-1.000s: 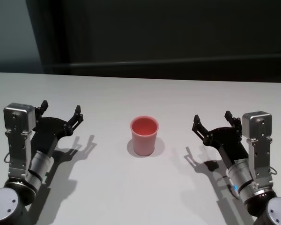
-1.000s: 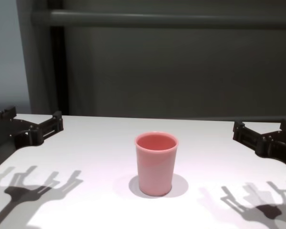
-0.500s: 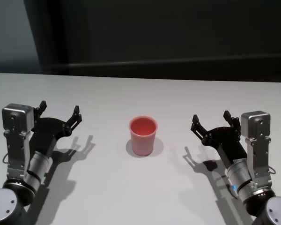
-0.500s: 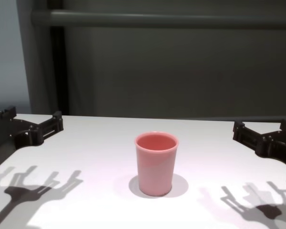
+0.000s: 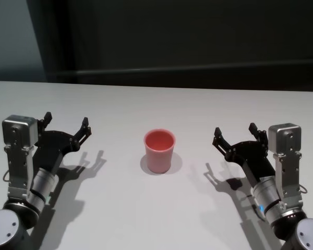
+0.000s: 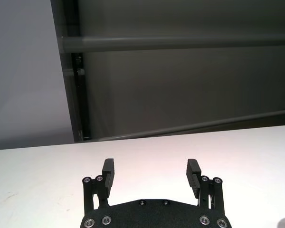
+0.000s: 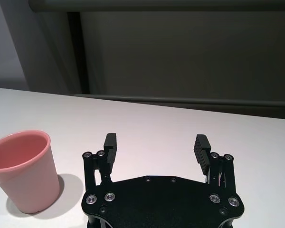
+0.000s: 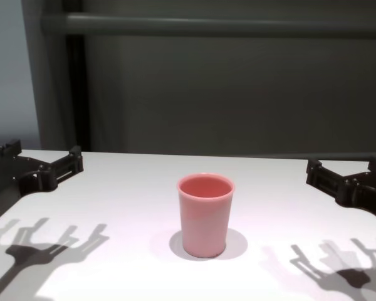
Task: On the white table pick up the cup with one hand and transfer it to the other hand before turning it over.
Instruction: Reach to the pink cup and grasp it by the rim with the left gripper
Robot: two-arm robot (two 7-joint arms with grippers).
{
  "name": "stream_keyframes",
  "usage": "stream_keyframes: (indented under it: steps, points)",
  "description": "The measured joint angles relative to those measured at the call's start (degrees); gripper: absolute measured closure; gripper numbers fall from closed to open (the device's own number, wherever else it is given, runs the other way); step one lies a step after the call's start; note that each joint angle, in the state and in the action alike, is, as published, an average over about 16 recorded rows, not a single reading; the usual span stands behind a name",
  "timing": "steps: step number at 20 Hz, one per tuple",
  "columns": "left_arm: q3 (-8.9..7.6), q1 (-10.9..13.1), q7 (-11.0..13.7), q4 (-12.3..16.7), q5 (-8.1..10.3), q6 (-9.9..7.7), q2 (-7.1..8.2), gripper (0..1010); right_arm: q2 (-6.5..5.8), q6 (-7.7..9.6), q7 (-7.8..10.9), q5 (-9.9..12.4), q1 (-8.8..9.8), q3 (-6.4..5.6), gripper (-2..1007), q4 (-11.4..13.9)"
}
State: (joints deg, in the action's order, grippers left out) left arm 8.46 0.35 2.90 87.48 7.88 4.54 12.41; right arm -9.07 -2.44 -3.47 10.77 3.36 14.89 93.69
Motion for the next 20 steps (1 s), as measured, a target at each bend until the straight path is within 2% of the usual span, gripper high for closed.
stream_keyframes:
  steps: [20]
  points:
    - [-0.26, 0.1, 0.3, 0.0, -0.12, 0.19, -0.09, 9, 0.00, 0.00, 0.00, 0.0, 0.00, 0.00, 3, 0.0]
